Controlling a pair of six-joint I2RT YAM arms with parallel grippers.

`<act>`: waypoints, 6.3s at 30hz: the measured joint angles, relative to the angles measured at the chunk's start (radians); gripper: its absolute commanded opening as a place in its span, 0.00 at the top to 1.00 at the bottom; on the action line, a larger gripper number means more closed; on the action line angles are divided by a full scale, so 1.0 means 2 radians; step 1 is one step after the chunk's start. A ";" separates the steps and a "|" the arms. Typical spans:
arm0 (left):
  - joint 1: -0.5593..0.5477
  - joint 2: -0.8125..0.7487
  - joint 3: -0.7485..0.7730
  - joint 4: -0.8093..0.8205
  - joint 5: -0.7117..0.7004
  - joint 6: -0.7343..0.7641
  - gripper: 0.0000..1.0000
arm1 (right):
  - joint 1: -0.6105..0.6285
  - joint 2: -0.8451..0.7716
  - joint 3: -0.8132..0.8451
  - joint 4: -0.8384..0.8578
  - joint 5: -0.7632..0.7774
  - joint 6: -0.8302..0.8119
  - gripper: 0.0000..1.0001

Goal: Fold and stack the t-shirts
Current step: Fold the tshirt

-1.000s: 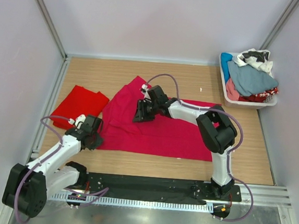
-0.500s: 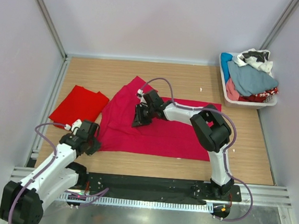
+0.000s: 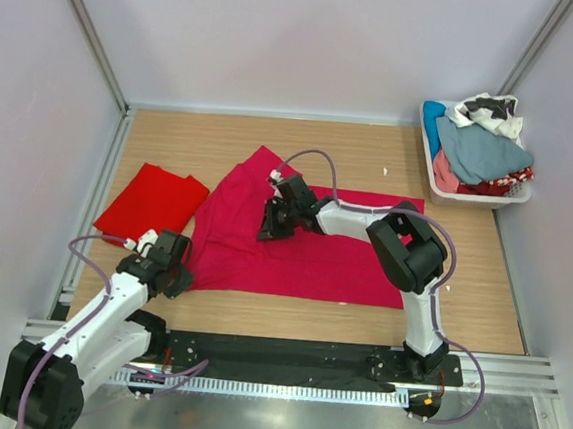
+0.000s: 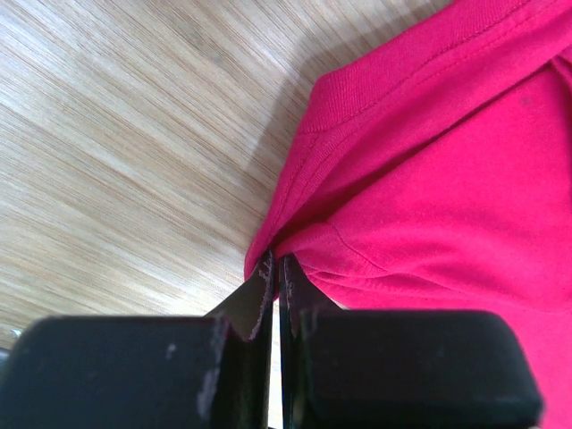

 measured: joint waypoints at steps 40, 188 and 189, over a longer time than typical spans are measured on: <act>0.000 0.348 0.417 0.035 -0.041 0.138 0.33 | -0.171 -0.240 -0.135 -0.041 0.189 -0.012 0.57; 0.044 0.730 0.800 0.017 0.008 0.280 1.00 | -0.316 0.052 0.147 -0.161 0.396 -0.136 0.46; 0.044 0.730 0.800 0.017 0.008 0.280 1.00 | -0.316 0.052 0.147 -0.161 0.396 -0.136 0.46</act>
